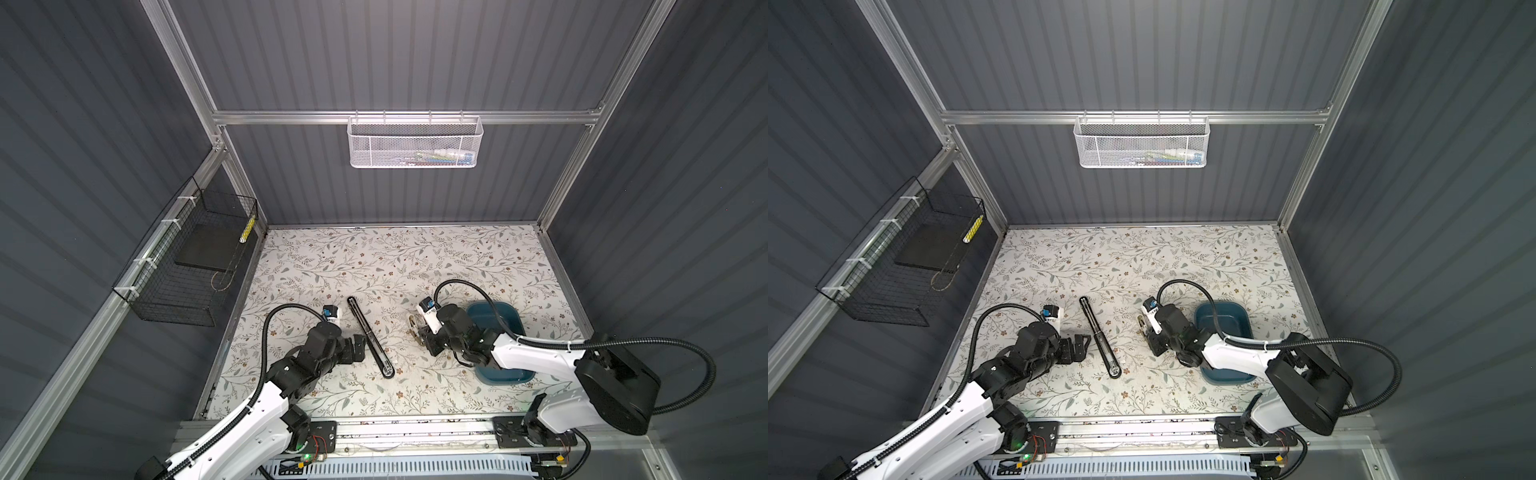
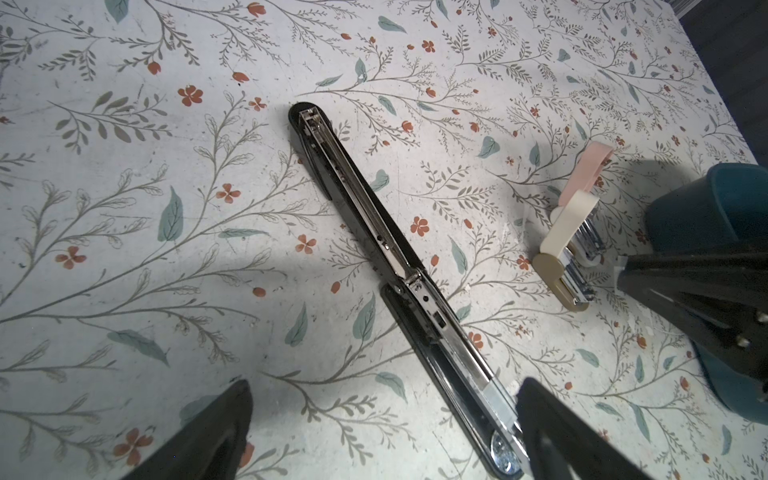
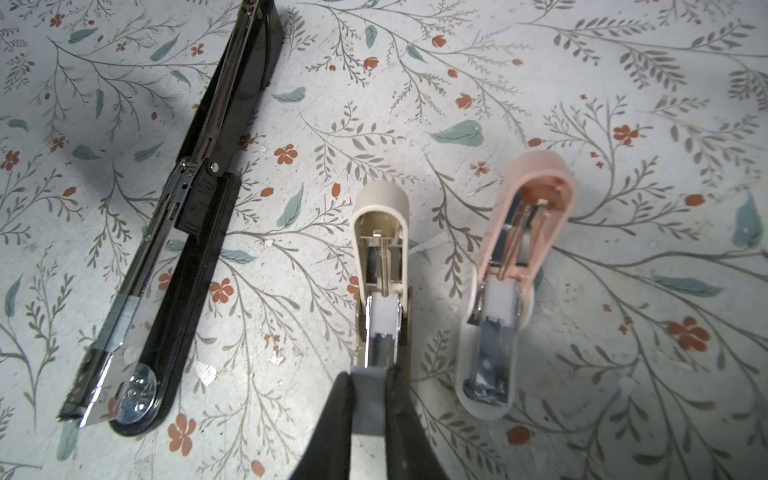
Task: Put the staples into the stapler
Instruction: 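Lower the staple strip into the beige stapler's open channel with the right gripper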
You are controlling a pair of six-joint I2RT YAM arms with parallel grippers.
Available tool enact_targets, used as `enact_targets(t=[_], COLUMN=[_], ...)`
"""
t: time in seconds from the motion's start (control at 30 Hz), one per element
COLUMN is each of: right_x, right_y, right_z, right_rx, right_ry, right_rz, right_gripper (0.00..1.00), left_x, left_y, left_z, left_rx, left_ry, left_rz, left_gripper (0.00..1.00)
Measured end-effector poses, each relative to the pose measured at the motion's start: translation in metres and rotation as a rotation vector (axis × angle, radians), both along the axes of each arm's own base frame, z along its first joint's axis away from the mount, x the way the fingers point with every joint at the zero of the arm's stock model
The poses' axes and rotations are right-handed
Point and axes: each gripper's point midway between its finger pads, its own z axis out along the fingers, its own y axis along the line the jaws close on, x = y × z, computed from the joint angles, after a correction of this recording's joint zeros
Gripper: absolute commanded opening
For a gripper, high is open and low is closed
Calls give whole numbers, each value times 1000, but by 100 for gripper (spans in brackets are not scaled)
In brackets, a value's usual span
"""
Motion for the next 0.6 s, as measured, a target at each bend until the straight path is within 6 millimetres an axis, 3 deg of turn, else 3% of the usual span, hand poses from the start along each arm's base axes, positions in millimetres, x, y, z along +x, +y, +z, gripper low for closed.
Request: enact_targets(t=[0.6], right_x=[7], right_y=[7], right_z=[-13], right_rx=[-25], right_ry=[19], right_rz=[-3], right_gripper=[15], left_x=[1], left_y=[2], left_z=[-5], left_rx=[18], left_ry=[11], left_rz=[9], left_gripper=[100])
